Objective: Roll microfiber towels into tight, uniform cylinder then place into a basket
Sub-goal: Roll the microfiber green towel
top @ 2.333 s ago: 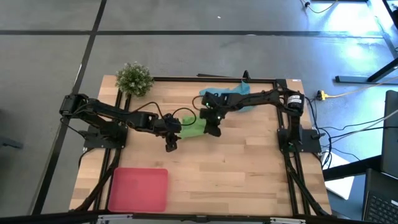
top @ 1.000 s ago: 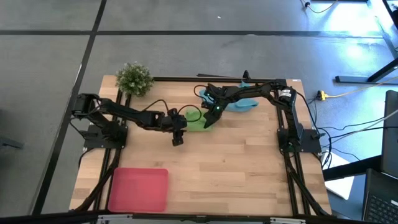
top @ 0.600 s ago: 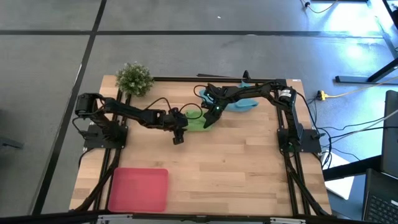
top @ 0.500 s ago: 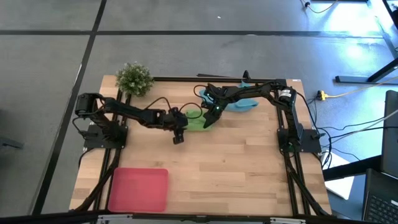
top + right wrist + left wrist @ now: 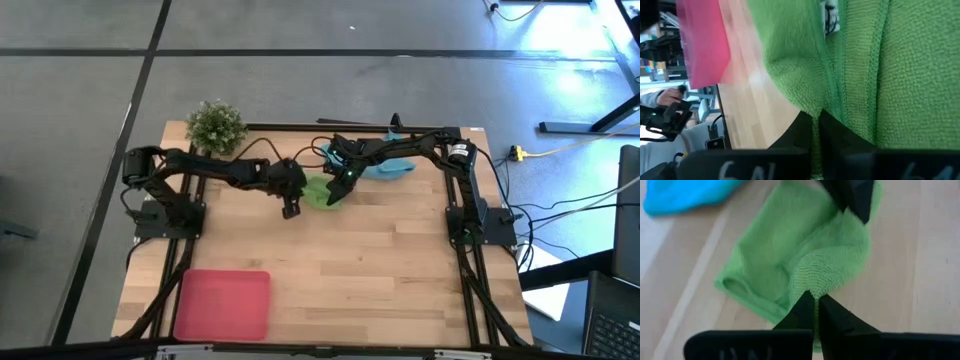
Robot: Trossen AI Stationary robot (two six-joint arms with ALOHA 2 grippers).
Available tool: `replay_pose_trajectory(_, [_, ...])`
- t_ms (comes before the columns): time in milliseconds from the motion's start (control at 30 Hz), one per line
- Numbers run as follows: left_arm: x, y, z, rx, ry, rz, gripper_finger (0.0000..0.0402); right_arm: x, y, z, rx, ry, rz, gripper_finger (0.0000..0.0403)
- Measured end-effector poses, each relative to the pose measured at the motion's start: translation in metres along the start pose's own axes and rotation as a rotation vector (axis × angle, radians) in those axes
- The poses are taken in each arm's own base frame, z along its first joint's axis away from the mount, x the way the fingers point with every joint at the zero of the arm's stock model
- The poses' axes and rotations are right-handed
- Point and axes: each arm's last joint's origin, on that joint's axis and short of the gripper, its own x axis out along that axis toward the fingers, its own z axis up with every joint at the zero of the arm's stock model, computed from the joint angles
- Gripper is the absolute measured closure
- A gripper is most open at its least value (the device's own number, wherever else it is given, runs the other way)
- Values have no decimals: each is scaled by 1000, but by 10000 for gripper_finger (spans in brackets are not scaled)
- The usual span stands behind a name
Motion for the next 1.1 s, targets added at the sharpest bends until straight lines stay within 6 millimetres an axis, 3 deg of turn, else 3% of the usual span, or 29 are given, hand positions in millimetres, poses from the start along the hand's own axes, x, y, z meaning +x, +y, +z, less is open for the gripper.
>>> replay_pose_trajectory(233, [7, 13, -8, -82, 83, -100, 401, 0, 0, 1, -2, -10, -25, 390])
replay_pose_trajectory(400, [25, 18, -12, -183, 135, -176, 401, 0, 0, 0, -1, -8, -26, 390])
replay_pose_trajectory(533, [32, 22, -6, -230, 147, -169, 401, 1, 0, 0, -3, -6, -27, 390])
replay_pose_trajectory(833, [20, 38, 24, -272, 132, -118, 401, 2, 1, -1, -4, -4, -31, 390])
replay_pose_trajectory(1100, [16, 42, 12, -367, 265, -222, 401, 1, 2, -2, 9, 24, 25, 390])
